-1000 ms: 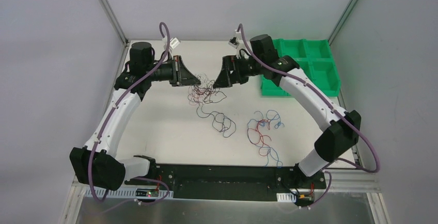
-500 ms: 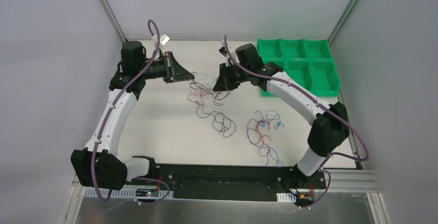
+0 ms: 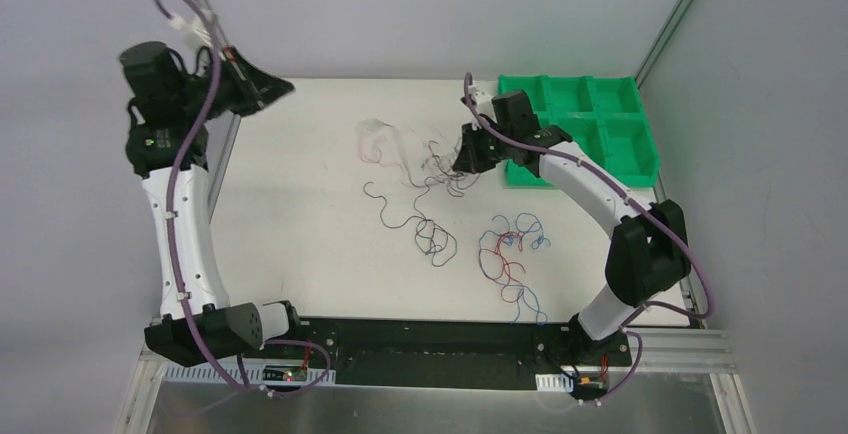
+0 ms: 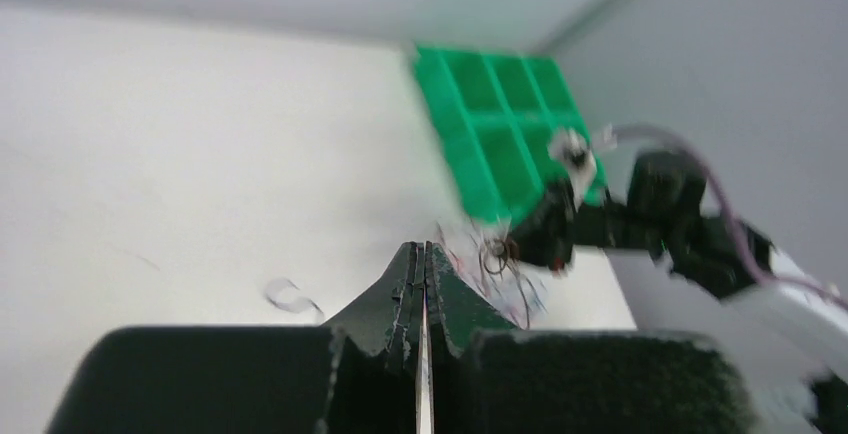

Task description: Untangle the cables

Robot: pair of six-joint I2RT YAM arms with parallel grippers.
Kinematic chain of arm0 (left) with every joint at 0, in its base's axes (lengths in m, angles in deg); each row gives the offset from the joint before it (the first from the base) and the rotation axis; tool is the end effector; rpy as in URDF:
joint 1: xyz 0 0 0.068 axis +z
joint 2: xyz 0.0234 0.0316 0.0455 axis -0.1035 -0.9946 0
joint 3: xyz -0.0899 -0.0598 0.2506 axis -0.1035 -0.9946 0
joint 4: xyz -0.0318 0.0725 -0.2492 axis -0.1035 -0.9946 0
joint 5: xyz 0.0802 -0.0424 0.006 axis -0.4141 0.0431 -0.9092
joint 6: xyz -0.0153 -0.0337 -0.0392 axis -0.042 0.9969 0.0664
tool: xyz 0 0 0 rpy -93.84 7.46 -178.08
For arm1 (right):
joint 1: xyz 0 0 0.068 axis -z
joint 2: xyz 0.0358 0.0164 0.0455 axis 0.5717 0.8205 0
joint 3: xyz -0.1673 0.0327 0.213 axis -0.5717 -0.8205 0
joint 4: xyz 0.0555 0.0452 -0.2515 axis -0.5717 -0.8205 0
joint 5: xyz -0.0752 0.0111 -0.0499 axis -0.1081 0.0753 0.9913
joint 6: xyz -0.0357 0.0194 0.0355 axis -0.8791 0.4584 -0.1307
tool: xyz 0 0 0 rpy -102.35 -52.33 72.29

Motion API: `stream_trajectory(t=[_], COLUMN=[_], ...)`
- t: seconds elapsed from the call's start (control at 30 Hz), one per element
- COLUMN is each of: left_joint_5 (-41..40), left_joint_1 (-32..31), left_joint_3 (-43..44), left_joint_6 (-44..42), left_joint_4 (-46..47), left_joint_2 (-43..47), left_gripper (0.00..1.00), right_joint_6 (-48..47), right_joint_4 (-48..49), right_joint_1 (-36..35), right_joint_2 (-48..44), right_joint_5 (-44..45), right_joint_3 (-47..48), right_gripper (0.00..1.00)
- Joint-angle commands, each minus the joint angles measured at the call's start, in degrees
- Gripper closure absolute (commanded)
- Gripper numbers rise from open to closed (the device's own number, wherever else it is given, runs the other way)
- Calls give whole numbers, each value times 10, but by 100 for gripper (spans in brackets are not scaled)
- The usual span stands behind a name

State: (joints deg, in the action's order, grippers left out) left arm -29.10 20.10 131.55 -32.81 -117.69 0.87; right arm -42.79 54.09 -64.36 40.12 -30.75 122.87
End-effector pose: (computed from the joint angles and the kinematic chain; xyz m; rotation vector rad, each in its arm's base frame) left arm 0.2375 0.0311 0.4855 0.0740 1.7634 -0.9230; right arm 0.3209 0.1979 0.3026 -0.9072 2.0176 0.6714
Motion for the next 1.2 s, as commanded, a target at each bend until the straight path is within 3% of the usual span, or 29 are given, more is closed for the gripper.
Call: stream_trajectory(t=[0.0, 0.2, 0.3, 0.33, 0.43, 0.47, 0.57, 0.77, 1.0, 1.1, 1.17], left_joint_5=[-100, -112, -12, 39, 118, 131, 153, 81, 46, 49, 49], left_joint_1=[60, 68, 67, 65, 48, 37, -18, -200, -313, -345, -361], left_joint_3=[148, 239, 205, 178, 56, 14, -87, -176, -179, -191, -200], left_joint_6=[-27, -14, 1, -7, -51, -72, -116, -189, -210, -213, -217], left_joint_4=[71, 74, 69, 69, 69, 69, 67, 62, 61, 61, 61], left_joint_2=[-9, -55, -73, -74, -51, -41, -16, -12, -77, -94, -97], left_gripper=[100, 100, 100, 88, 27, 18, 4, 3, 11, 20, 35], right_joint_6=[-61, -61, -43, -31, -3, 4, 10, 9, 9, 9, 4], right_joint_4=[-118, -129, -121, -109, -83, -85, -113, -139, -143, -144, -151], right_joint_1=[54, 61, 63, 62, 51, 41, 14, -44, -83, -87, -87], right_joint_2=[25, 33, 9, -5, -40, -44, -41, -21, -11, -8, -4], right_joint_5=[87, 65, -6, -34, -113, -124, -162, -180, -181, -176, -171], right_joint_3=[-45, -47, -39, -38, -16, 1, 55, 120, 133, 135, 137], right_gripper=[100, 100, 100, 100, 100, 100, 100, 100, 97, 96, 96])
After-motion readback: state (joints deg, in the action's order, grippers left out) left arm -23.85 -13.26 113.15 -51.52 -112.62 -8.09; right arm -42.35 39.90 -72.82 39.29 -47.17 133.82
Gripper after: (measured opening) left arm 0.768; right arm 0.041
